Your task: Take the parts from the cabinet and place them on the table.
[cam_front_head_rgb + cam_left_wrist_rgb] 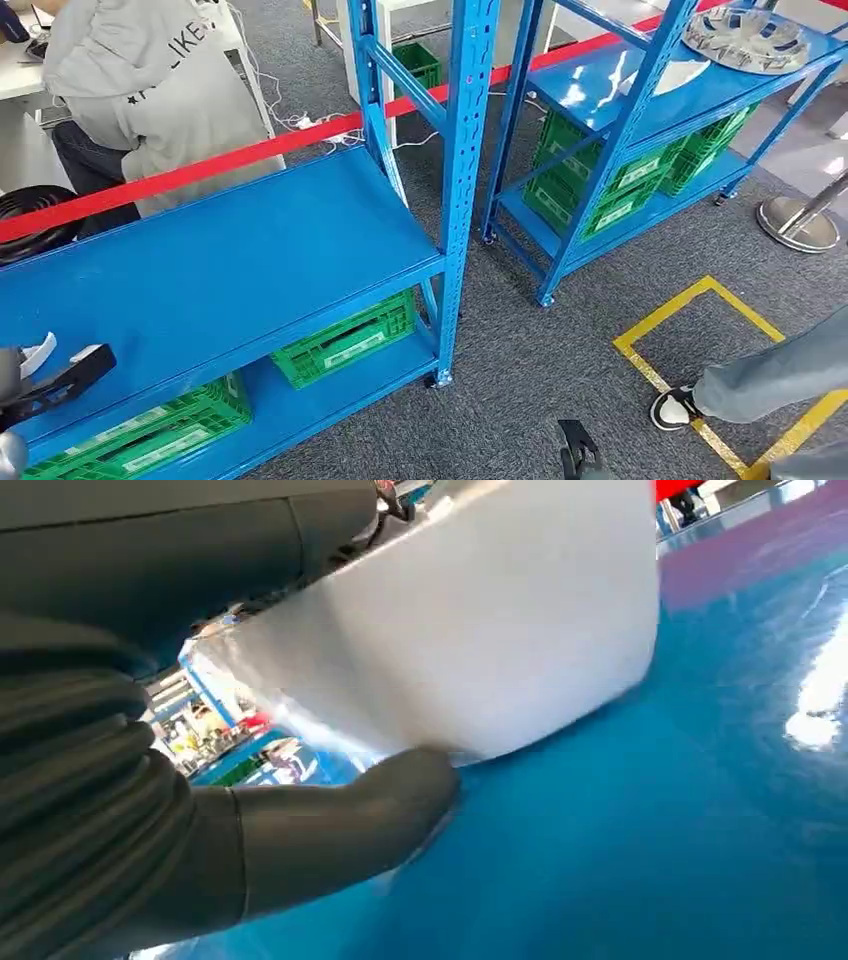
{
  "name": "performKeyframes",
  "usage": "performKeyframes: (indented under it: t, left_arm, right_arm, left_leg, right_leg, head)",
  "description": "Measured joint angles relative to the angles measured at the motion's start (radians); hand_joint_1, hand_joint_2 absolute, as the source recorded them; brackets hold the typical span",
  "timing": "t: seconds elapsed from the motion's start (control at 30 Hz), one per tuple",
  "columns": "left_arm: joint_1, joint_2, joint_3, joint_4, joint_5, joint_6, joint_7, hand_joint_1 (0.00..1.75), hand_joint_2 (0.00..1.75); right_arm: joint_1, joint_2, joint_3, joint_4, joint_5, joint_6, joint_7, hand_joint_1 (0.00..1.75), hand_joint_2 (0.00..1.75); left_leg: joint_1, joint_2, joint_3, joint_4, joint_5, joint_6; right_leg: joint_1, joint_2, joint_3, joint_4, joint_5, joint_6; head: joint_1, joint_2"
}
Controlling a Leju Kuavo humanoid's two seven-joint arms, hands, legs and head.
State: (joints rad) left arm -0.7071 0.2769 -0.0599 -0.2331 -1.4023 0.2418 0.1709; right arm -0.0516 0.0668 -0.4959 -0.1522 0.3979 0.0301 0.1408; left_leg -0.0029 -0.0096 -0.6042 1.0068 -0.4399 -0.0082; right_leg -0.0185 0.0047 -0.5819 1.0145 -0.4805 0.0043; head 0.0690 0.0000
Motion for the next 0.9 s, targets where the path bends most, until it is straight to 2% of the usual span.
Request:
performKeyframes:
  t: [0.33, 0.53, 0.63, 0.7, 0.8, 0.9]
  left_arm:
    - [-0.002, -0.008, 0.0, -0.002, -0.006, 0.015, -0.021, 1.75, 1.75]
    - [-0.002, -0.018, 0.0, -0.003, 0.013, 0.06, -0.075, 1.75, 1.75]
    - [-0.005, -0.031, 0.005, -0.005, 0.053, 0.116, -0.153, 1.75, 1.75]
    - [-0.012, -0.045, 0.021, -0.012, 0.096, 0.155, -0.228, 1.75, 1.75]
    - [-0.034, -0.08, 0.052, -0.036, 0.193, 0.245, -0.423, 1.75, 1.75]
    - [-0.077, -0.126, 0.08, -0.071, 0.303, 0.275, -0.598, 1.75, 1.75]
  right_arm:
    - [0.0, 0.0, -0.014, 0.0, -0.004, 0.0, 0.0, 0.0, 0.0]
    - [0.0, 0.0, -0.018, 0.0, -0.002, 0.0, 0.0, 0.0, 0.0]
    - [0.0, 0.0, -0.019, 0.0, 0.001, 0.0, 0.0, 0.0, 0.0]
    - [0.0, 0.0, -0.019, 0.0, 0.003, -0.001, -0.001, 0.0, 0.0]
    - [-0.001, 0.001, -0.022, 0.0, 0.003, -0.012, -0.002, 0.0, 0.0]
    - [0.0, 0.002, -0.029, 0.0, 0.0, -0.02, -0.004, 0.0, 0.0]
  left_leg:
    - [0.0, 0.0, 0.0, 0.0, 0.0, 0.0]
    - [0.0, 0.0, 0.0, 0.0, 0.0, 0.0]
    - [0.0, 0.0, 0.0, 0.0, 0.0, 0.0]
    - [0.0, 0.0, 0.0, 0.0, 0.0, 0.0]
    - [0.0, 0.0, -0.001, 0.001, 0.0, 0.0]
    - [0.0, -0.001, -0.002, 0.001, 0.0, 0.0]
  right_leg:
    - [0.0, 0.0, 0.0, 0.0, 0.0, 0.0]
    - [0.0, 0.0, 0.0, 0.0, 0.0, 0.0]
    - [0.0, 0.0, -0.001, 0.0, 0.0, 0.0]
    - [0.0, 0.0, -0.001, 0.0, 0.0, 0.0]
    - [0.0, 0.0, -0.002, 0.0, 0.001, 0.001]
    - [-0.001, 0.0, -0.002, 0.0, 0.001, 0.001]
  head:
    - [0.0, 0.0]
    - [0.0, 0.0]
    - [0.0, 0.0]
    - [0.0, 0.0]
    - [0.0, 0.0]
    - [0.0, 0.0]
